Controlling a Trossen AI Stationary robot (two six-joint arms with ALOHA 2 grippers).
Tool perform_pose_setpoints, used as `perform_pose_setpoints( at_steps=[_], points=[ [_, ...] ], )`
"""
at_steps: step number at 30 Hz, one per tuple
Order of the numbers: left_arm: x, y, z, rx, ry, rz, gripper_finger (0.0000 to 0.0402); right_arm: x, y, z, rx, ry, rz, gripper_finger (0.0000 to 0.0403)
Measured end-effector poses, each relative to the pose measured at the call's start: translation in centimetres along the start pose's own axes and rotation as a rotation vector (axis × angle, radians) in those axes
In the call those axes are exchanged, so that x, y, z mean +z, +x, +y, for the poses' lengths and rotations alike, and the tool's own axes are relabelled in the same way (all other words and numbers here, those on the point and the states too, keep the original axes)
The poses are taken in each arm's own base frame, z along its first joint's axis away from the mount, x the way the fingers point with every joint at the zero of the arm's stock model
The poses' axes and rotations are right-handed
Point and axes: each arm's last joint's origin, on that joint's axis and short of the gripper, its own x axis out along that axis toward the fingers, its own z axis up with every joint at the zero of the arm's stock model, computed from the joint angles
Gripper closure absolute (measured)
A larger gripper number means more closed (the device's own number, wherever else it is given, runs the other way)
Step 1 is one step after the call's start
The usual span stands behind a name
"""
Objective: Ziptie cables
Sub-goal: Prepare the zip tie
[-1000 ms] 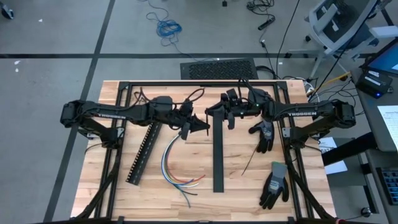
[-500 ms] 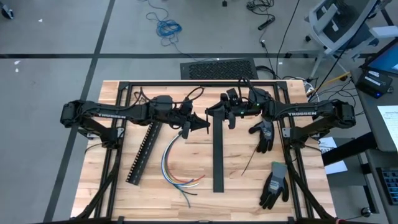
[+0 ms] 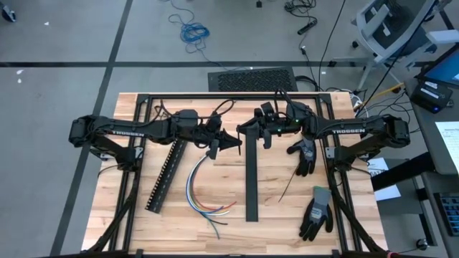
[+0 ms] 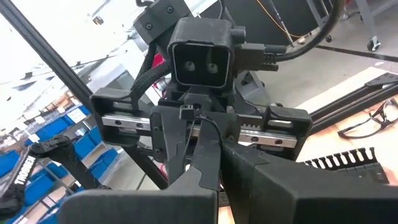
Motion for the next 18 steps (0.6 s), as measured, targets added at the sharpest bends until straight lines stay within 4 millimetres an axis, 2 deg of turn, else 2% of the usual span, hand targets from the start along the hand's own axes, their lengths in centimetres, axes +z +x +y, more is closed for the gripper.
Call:
perform_pose_setpoints(
  at_steps=[18],
  points=[
    [0.07,0.02,-0.21,-0.022,0.002,-0.006,0.0401,-0.15,0.0,-0.21,-0.036,0.031,0.003,0.0403]
  ],
)
